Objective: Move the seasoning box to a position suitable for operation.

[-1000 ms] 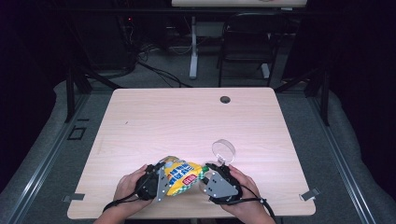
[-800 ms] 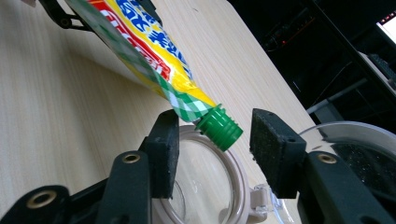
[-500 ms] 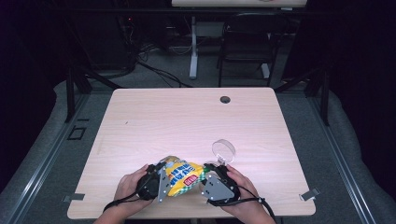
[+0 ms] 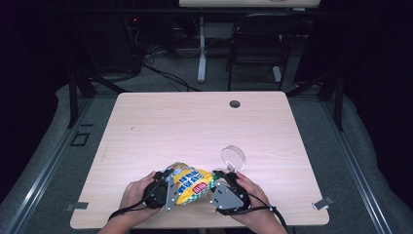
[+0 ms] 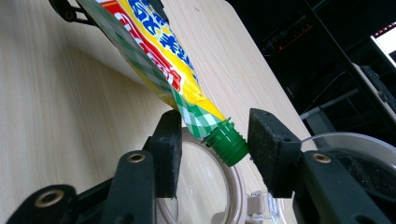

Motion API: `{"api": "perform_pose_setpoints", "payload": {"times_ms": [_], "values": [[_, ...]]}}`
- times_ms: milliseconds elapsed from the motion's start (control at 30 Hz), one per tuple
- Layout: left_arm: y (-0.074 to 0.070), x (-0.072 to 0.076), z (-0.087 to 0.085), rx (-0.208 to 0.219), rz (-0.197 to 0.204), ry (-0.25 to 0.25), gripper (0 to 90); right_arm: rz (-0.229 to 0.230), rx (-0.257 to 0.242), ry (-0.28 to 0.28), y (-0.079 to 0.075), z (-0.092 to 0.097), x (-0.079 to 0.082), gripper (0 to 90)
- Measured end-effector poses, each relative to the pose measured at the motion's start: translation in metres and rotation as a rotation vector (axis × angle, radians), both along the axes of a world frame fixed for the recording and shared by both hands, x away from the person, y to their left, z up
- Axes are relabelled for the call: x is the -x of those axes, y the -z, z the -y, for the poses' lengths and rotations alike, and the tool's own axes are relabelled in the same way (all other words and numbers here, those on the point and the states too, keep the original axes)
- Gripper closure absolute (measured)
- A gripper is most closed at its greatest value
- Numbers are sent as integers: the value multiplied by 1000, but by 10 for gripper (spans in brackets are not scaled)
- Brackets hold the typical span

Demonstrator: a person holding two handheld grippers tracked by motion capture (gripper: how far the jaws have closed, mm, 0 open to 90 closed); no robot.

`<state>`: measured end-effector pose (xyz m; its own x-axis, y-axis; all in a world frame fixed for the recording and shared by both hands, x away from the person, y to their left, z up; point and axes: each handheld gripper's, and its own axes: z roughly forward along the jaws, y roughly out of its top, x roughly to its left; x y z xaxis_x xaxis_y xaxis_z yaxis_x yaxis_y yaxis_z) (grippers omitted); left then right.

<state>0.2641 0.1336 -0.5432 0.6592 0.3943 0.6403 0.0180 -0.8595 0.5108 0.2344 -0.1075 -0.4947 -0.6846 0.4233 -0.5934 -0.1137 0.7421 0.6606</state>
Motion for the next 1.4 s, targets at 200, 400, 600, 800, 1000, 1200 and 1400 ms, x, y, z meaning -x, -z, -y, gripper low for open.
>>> {"api": "perform_pose_setpoints", "payload": {"times_ms": [200,400,600,800,1000,1200,1400], "values": [[0,0,1,-13,4,-9,573,-13,12,6,1,1,-1,586],[1,0,1,-34,18,-7,574,-14,22,16,4,0,-1,593],[-1,0,1,-32,31,-13,579,8,49,26,6,-1,0,655],[0,0,2,-63,46,-13,581,16,83,31,9,-3,0,657],[0,-1,3,-54,46,-14,581,13,84,33,8,-2,-1,657],[-2,0,4,-71,60,-16,582,43,128,43,9,-4,0,684],[-2,0,4,-64,57,-15,582,64,165,47,10,-6,2,691]]}}
